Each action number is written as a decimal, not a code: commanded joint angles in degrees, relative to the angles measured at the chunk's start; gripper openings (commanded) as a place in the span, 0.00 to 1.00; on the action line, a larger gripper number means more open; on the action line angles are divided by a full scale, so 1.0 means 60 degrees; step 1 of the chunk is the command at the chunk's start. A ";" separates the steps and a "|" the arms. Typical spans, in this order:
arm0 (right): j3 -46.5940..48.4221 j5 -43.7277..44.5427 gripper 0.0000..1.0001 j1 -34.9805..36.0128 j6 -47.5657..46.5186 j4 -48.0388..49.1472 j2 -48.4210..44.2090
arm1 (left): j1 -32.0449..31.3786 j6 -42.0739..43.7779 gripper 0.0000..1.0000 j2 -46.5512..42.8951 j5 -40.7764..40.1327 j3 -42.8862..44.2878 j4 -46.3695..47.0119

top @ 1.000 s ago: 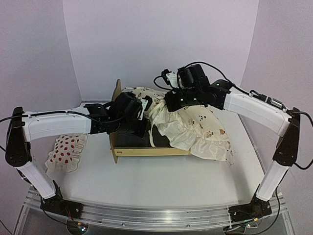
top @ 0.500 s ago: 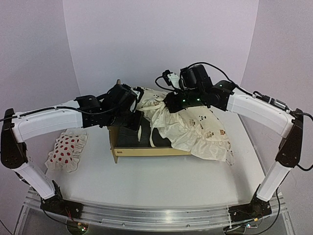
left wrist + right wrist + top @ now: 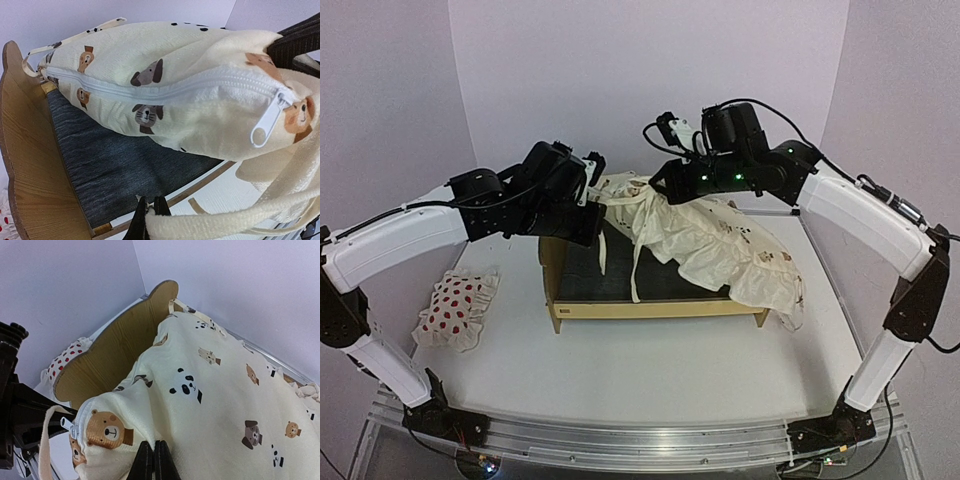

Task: Set up the pet bed

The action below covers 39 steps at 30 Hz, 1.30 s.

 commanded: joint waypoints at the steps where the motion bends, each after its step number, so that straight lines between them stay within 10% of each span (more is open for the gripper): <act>1: 0.0968 -0.0206 0.00 -0.0044 0.0120 -0.0209 -0.0411 | -0.0005 0.0233 0.00 -0.0164 0.0348 0.0871 -0.0231; 39: -0.0427 -0.0459 0.00 -0.0041 0.1274 0.0439 0.1156 | -0.0007 -0.1364 0.00 0.0171 -0.0016 -0.2475 0.0900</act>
